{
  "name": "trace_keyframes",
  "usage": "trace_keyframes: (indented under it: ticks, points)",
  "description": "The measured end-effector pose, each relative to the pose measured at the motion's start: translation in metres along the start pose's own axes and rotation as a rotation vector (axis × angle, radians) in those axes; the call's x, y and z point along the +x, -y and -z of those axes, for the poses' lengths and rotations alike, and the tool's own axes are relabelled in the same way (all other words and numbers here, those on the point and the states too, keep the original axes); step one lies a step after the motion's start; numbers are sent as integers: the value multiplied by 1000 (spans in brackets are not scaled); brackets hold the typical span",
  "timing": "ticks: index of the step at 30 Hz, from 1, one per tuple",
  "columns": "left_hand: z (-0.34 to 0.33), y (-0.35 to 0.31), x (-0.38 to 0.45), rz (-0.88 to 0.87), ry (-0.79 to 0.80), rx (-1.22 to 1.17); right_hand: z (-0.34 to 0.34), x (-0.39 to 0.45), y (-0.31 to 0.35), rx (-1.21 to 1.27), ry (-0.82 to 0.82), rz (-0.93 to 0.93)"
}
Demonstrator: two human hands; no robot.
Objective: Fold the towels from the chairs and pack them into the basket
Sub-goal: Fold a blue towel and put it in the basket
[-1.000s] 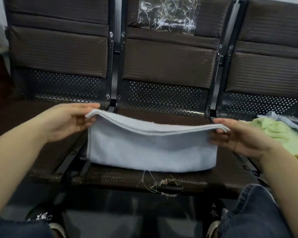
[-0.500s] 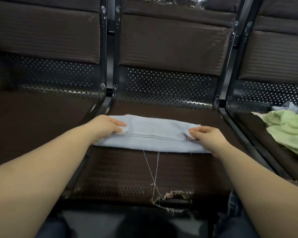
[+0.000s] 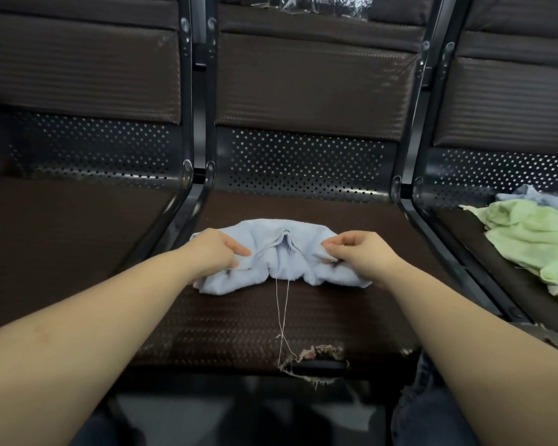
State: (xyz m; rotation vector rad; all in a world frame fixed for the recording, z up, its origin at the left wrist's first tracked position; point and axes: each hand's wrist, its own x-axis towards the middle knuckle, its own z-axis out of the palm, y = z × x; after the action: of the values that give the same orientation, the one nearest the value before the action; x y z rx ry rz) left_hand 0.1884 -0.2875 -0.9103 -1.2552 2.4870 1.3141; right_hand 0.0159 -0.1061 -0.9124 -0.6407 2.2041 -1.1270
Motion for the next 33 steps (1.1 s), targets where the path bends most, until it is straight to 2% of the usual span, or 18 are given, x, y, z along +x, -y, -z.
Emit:
trace_keyframes:
  ticks: [5,8,13,17,20,22,25,33]
  points:
    - [24,25,-27,16,23,16,33,-28,-9,-34,-40,4]
    - [38,44,-44,29,123,-3,45,-50,-12,26,170,-94]
    - [46,58,-88,137,434,-229,60,-87,-13,2,506,-258]
    - [40,63,-118,179,699,-62,69,-113,-12,-119,733,-414]
    - [32,64,-129,227,791,65,67,-121,-13,-244,864,-522]
    - [31,62,-133,239,802,126,65,-125,-12,-379,872,-560]
    - [34,64,-133,254,717,141,71,-128,-14,-464,813,-580]
    - [47,73,-124,340,543,-20,86,-125,-28,-323,584,-608]
